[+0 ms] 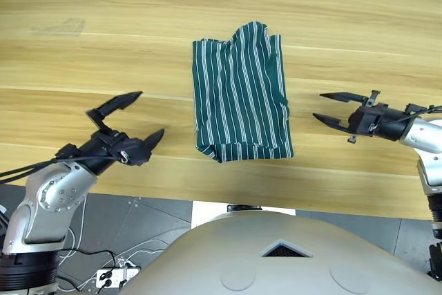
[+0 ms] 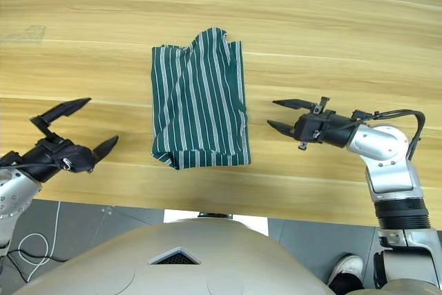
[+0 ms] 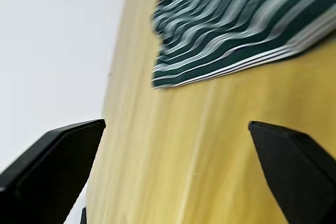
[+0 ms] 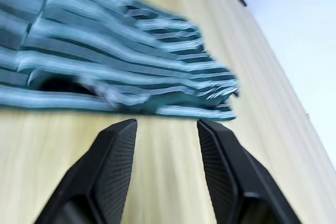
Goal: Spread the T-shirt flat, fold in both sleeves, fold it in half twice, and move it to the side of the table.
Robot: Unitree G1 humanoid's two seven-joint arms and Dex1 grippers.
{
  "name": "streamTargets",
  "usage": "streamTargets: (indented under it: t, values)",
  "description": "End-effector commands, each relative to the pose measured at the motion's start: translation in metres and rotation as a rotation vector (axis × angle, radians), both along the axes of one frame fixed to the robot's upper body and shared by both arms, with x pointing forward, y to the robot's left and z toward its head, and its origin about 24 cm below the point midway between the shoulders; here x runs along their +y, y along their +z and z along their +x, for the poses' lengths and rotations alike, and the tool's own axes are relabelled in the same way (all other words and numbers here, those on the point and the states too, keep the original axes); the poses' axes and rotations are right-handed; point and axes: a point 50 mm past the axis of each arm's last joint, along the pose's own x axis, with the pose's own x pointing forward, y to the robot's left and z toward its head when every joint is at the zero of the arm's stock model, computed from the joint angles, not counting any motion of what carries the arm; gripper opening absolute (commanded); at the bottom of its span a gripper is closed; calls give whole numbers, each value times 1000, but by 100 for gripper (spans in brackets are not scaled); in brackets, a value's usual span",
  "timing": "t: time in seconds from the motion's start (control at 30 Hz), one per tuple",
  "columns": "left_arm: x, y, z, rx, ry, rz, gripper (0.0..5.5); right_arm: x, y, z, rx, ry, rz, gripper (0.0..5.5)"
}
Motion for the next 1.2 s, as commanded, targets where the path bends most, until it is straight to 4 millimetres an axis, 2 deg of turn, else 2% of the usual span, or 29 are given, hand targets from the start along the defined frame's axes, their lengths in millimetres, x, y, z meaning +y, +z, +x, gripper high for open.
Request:
streamTargets:
  t: [0.03,0.1,0.23,0.33,0.4,0.53,0.67,0.87,1.03,1.2]
  values:
    - [-25,-14,1,31,-176,18,506,-10,-19,-3,-120,172,-159,213]
    - [-31,-22,-2,52,-235,33,506,-16,-26,-7,-147,233,-178,213]
    - [-29,-30,-7,98,-264,57,540,-24,-30,-13,-184,280,-159,276]
    - [-27,-34,-7,113,-265,54,540,-21,-34,-14,-191,302,-131,339]
    - [-28,-40,-5,121,-275,60,540,-11,-40,-15,-179,353,-121,376]
    - [-36,-51,6,107,-296,43,540,13,-42,-10,-201,433,-68,376]
    - [-49,-60,7,134,-338,0,540,29,-43,-6,-214,481,-35,376]
    - [-63,-61,-8,273,-395,-47,540,40,-44,-4,-216,505,0,376]
    - [-60,-69,-15,383,-422,6,540,49,-44,-2,-213,517,25,376]
    - [-52,-71,-1,401,-353,-16,431,53,-45,-1,-201,522,31,379]
